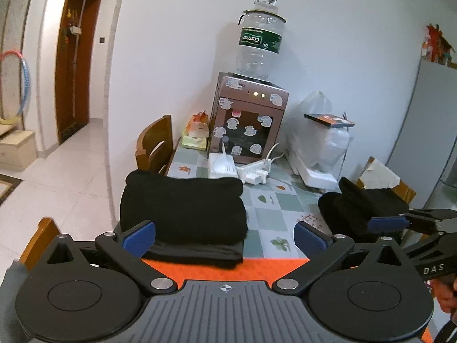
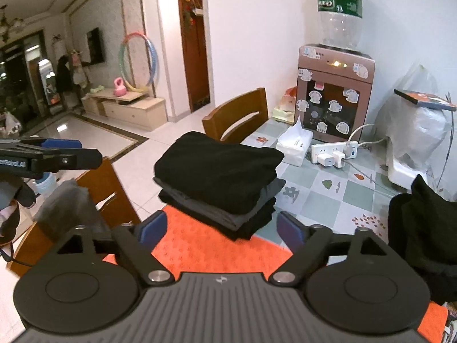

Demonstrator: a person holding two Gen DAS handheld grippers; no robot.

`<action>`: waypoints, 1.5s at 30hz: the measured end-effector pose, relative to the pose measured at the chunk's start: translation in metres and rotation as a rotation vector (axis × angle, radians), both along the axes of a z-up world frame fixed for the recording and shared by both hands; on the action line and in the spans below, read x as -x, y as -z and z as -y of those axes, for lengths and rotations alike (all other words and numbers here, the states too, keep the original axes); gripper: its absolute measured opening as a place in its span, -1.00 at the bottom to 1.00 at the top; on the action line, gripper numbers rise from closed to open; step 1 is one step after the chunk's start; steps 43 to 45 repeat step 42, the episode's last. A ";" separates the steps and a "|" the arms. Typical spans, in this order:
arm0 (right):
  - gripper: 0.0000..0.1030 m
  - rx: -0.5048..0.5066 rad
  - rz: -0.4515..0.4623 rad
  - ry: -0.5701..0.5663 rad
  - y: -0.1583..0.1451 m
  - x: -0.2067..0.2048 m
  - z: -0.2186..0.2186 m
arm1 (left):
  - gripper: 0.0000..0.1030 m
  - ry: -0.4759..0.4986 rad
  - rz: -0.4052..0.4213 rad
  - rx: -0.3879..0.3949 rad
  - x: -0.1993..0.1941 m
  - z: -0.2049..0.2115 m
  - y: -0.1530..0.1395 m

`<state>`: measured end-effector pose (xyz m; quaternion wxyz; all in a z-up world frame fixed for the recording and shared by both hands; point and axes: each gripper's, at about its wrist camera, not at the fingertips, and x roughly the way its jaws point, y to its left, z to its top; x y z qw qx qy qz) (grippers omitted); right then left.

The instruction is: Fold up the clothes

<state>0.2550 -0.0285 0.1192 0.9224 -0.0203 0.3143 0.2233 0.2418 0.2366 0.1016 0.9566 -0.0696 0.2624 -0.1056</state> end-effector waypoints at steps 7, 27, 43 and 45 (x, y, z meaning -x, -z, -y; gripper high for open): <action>0.84 -0.022 -0.024 -0.035 0.004 0.058 0.054 | 1.00 -0.122 0.023 -0.068 0.068 0.064 0.000; 0.99 0.029 0.008 0.031 0.070 0.207 0.173 | 1.00 -0.184 -0.177 -0.077 0.180 0.202 0.101; 0.99 0.057 -0.035 0.274 0.213 0.220 0.207 | 0.99 -0.199 -0.338 -0.117 0.180 0.210 0.200; 0.99 0.057 -0.035 0.274 0.213 0.220 0.207 | 0.99 -0.199 -0.338 -0.117 0.180 0.210 0.200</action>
